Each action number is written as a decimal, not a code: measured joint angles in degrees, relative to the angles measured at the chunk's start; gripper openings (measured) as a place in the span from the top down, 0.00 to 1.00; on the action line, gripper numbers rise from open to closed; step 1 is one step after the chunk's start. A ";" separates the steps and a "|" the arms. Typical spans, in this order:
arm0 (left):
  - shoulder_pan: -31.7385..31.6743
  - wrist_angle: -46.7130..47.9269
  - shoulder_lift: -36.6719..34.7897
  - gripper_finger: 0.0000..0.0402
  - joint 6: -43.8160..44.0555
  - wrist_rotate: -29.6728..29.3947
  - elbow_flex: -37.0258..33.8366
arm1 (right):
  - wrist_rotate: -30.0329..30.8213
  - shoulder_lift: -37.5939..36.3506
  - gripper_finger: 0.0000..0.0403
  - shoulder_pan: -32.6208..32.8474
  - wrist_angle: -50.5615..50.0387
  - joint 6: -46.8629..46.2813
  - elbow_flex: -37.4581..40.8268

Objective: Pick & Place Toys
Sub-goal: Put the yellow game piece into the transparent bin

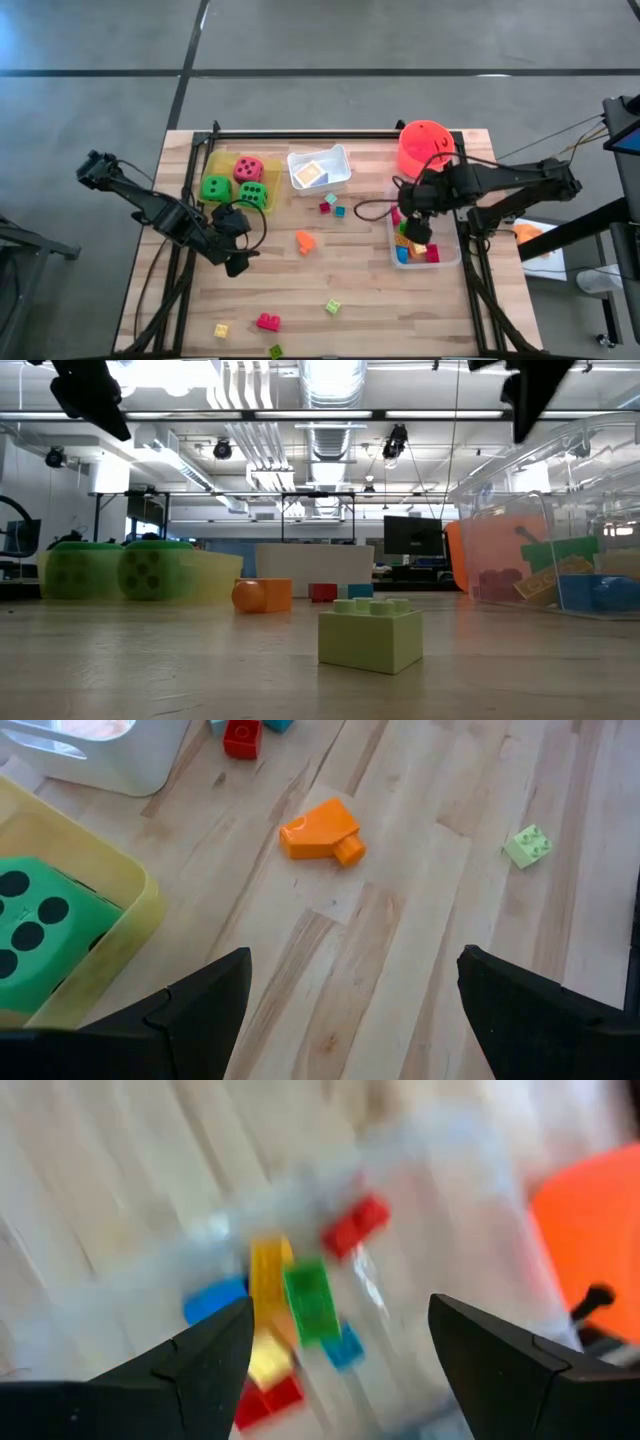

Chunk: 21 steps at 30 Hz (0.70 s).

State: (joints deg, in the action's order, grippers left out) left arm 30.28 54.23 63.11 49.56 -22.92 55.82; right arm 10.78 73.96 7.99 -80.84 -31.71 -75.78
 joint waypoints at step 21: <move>1.75 6.66 3.03 0.15 11.84 18.71 -2.23 | 6.69 27.30 0.27 -3.63 16.13 9.65 -25.72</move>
State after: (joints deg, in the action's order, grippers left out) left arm 32.04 60.89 66.15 61.40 -4.21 53.59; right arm 17.47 101.26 4.36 -64.71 -22.06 -101.50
